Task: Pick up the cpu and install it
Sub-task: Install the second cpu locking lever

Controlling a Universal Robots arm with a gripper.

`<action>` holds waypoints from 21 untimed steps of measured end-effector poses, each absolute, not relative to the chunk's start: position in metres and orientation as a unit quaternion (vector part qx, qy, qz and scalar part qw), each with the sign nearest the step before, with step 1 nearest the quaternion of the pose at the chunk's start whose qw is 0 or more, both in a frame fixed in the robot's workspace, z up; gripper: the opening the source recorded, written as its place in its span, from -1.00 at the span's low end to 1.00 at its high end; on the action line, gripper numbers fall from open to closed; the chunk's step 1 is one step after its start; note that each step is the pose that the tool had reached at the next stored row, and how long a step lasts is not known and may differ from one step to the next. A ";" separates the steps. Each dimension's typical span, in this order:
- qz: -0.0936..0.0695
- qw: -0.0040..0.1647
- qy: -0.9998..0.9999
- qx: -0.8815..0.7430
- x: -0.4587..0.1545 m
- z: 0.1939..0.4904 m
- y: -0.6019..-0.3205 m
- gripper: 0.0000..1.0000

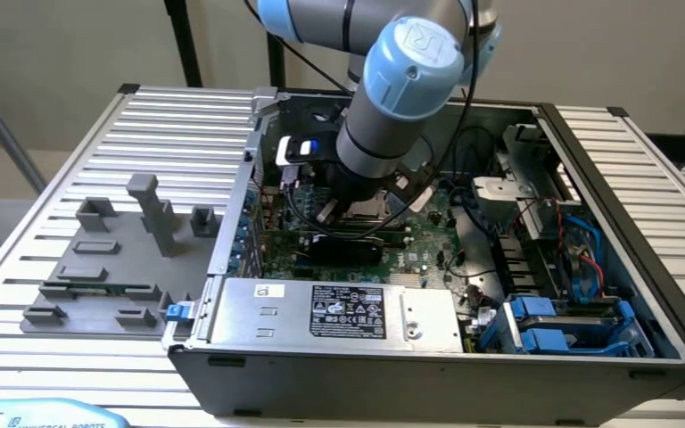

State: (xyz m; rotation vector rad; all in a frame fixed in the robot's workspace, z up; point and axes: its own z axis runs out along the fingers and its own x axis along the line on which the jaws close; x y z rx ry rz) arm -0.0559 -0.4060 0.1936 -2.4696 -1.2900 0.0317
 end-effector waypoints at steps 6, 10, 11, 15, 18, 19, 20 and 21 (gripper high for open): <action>0.011 0.177 -0.456 -0.872 -0.056 0.196 -0.406 -0.79; 0.011 0.177 -0.456 -0.872 -0.056 0.196 -0.406 -0.79; 0.011 0.177 -0.456 -0.872 -0.056 0.196 -0.406 -0.79; 0.011 0.177 -0.456 -0.872 -0.056 0.196 -0.406 -0.79; 0.010 0.179 -0.456 -0.872 -0.056 0.196 -0.406 -0.79; 0.010 0.179 -0.456 -0.872 -0.056 0.196 -0.406 -0.79; 0.010 0.180 -0.456 -0.872 -0.056 0.196 -0.406 -0.79; 0.010 0.180 -0.456 -0.872 -0.056 0.196 -0.406 -0.79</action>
